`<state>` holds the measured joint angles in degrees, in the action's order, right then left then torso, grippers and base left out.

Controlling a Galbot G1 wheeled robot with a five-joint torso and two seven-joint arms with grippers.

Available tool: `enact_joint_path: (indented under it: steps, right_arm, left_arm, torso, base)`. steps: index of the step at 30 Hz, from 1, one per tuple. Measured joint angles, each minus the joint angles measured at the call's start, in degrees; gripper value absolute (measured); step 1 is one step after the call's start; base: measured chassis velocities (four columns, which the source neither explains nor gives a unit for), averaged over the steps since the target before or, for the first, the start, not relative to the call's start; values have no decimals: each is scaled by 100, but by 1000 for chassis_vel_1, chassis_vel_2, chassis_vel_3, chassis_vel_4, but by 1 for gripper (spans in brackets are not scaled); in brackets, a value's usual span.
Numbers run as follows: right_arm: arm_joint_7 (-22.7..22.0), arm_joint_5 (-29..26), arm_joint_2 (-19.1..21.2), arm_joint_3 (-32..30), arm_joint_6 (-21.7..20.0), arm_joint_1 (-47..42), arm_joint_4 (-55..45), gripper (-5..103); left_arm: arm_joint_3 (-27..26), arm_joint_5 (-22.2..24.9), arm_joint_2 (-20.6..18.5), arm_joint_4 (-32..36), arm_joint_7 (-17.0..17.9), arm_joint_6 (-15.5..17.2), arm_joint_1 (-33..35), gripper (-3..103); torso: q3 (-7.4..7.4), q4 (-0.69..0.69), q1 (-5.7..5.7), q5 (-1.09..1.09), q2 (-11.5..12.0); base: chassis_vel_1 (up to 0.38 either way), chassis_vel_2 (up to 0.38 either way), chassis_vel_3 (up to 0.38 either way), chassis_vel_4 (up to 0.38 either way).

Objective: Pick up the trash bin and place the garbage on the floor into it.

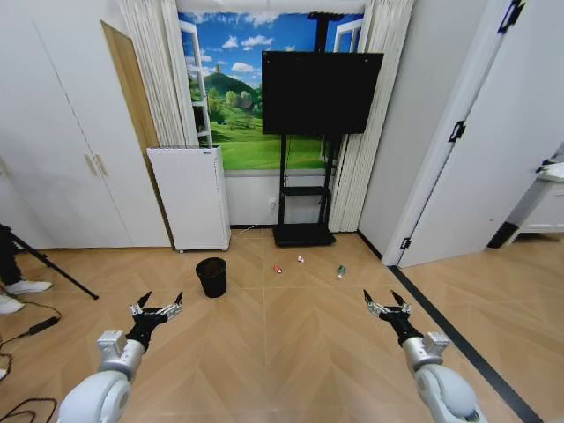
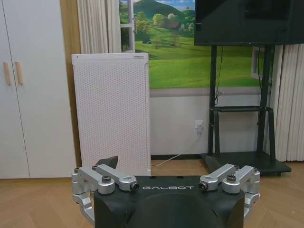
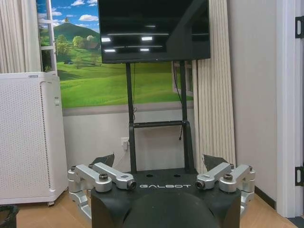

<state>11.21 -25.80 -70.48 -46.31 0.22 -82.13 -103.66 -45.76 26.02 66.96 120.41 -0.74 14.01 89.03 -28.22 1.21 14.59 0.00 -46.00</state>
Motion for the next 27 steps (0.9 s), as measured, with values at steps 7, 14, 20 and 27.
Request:
enact_joint_path:
  steps: [7,14,20,27]
  right_arm:
    - [46,0,-21,22,48,11,78,100]
    - [80,-3,-39,7,94,9,129,100]
    - [85,-15,-24,-8,112,8,154,100]
    - [109,-48,9,0,191,27,280,100]
  left_arm:
    - [26,-5,42,-84,-6,-8,-43,100]
    - [76,-6,16,-176,-8,-10,-147,100]
    - [117,-6,2,-178,-7,-10,-156,100]
    - [128,-28,-10,-162,-3,-4,-114,100]
  torso:
    - [0,0,0,0,0]
    - [0,0,0,0,0]
    - [0,0,0,0,0]
    - [0,0,0,0,1]
  base:
    - [0,0,0,0]
    - [0,0,0,0]
    - [0,0,0,0]
    - [0,0,0,0]
